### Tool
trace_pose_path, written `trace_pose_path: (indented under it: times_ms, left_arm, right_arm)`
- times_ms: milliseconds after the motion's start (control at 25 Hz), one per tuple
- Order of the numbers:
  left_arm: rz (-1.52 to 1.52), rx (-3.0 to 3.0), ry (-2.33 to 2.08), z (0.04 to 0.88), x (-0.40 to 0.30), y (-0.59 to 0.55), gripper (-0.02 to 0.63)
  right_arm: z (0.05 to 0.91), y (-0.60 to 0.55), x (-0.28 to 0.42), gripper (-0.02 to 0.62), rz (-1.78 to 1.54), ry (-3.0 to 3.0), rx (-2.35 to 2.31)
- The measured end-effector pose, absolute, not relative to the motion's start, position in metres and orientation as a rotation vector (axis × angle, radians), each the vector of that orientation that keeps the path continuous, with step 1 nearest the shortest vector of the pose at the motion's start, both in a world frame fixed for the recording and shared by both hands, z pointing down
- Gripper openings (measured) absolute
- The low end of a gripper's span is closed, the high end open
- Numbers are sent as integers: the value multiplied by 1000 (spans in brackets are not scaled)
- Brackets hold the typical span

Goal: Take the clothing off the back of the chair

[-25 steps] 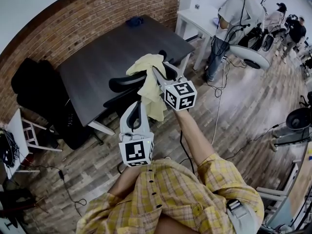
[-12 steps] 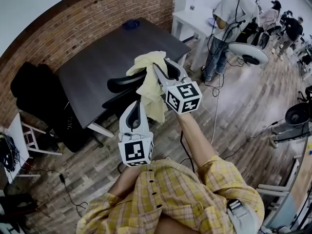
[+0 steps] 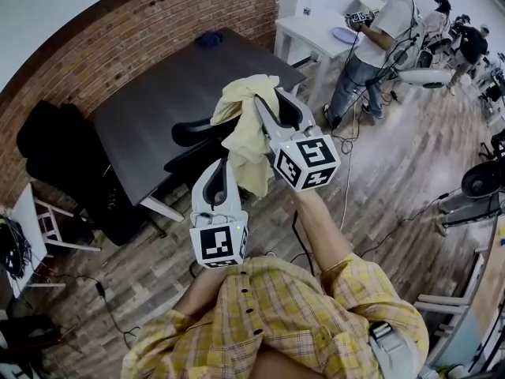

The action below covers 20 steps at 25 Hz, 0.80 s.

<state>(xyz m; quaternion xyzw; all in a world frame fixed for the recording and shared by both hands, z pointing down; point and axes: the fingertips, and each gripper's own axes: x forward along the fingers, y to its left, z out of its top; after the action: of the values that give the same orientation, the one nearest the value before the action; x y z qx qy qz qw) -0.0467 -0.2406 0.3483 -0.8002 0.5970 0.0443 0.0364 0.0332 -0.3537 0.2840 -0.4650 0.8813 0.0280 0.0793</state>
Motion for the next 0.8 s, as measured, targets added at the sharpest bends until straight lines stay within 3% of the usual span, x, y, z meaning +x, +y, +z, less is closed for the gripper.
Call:
trace_pose_path:
  times_ms: [800]
  left_arm:
    - [192,-2516,1742,334,-32,-213,0]
  right_arm:
    - [285,-272,62,146,84,2534,-1495]
